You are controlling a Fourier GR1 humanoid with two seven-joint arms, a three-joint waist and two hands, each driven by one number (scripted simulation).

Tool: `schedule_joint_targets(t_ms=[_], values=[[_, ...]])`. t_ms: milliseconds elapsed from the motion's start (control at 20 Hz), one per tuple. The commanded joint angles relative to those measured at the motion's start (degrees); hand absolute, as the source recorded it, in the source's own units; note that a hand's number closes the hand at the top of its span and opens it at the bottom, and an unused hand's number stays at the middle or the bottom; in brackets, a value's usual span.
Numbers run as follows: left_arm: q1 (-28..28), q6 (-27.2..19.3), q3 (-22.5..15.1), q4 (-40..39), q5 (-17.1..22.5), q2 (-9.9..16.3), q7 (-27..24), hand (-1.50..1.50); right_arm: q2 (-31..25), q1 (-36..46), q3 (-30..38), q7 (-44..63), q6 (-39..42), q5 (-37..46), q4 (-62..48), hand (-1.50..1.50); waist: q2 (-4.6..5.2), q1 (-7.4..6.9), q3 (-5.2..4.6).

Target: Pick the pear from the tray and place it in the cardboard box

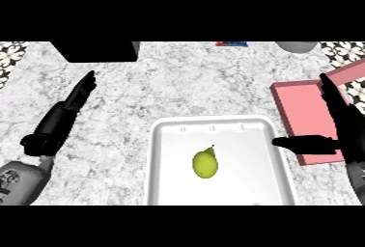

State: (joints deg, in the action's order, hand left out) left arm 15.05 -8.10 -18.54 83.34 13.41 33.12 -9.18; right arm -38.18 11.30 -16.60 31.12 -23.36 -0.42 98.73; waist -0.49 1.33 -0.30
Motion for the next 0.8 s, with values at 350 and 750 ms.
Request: schedule_joint_targets(t_ms=[350,750], values=[[0.7,3.8,0.4,1.9,-0.5,0.0,1.9,0.00,-7.1,11.1,-10.0,21.1,20.3,3.6,7.7,-1.50,0.53,-2.47,0.17],[1.9,2.0,-1.6,2.6,-3.1,-3.5,3.3,0.00,3.0,26.3,-19.5,39.5,34.8,-5.5,4.6,-1.50,0.60,-3.61,0.12]])
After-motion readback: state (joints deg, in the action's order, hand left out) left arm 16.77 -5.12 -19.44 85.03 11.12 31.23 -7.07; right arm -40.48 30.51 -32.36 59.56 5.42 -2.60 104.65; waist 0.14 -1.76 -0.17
